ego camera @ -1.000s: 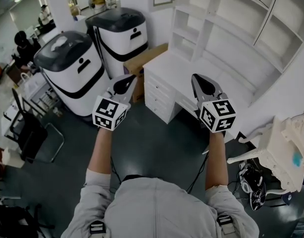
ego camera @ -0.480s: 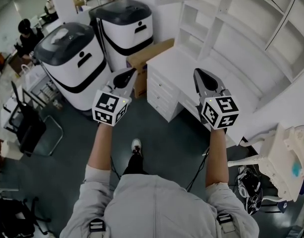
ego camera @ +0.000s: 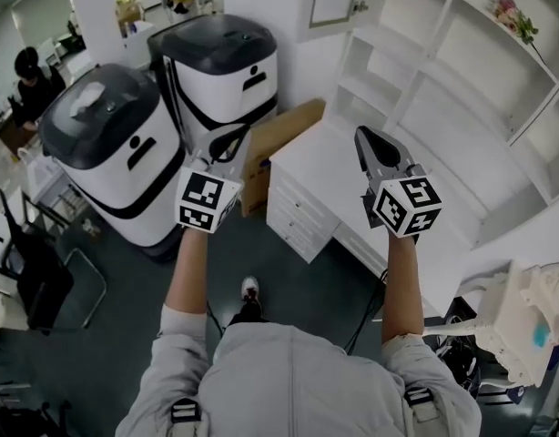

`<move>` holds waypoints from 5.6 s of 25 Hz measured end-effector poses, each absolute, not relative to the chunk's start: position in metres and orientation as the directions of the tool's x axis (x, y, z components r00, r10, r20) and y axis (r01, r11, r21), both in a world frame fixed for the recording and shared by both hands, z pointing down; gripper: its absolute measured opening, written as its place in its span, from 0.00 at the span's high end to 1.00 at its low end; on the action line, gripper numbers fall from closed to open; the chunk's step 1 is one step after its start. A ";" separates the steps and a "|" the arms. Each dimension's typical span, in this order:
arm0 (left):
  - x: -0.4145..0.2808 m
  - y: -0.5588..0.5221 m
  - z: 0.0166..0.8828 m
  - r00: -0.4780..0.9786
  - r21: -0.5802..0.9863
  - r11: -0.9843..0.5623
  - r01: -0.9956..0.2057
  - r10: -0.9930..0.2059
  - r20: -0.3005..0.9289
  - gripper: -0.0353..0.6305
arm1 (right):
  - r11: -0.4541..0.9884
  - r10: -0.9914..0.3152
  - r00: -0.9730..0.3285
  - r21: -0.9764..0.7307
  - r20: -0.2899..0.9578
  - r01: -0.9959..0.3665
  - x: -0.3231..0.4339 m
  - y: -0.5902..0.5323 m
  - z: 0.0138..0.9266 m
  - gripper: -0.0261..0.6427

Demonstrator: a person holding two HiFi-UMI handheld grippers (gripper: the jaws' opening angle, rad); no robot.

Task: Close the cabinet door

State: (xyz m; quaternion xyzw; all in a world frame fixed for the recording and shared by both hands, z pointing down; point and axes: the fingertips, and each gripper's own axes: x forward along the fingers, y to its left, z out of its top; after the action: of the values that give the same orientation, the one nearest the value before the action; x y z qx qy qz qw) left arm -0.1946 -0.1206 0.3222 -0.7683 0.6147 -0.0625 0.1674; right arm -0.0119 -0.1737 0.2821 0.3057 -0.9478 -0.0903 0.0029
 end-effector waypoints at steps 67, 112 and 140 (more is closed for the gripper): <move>-0.234 -0.386 0.371 0.473 -0.180 -0.466 -0.866 -0.881 0.004 0.92 | 0.645 -0.757 -0.653 0.170 0.006 -0.745 -0.096 -0.449 0.244 0.71; -0.094 -0.455 0.378 0.497 -0.159 -0.500 -0.852 -0.866 0.062 0.92 | 0.482 -0.873 -0.486 0.078 -0.045 -0.873 0.120 -0.580 0.242 0.53; -0.114 -0.436 0.395 0.447 -0.154 -0.458 -0.875 -0.889 0.104 0.92 | 0.444 -0.895 -0.445 0.028 -0.033 -0.896 0.134 -0.624 0.241 0.72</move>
State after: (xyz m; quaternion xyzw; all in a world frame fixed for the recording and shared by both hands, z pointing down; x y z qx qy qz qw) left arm -0.1138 -0.4364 0.3945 -0.8496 0.5191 -0.0851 0.0389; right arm 0.1341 -0.6239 0.2410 0.5268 -0.8497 -0.0207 -0.0065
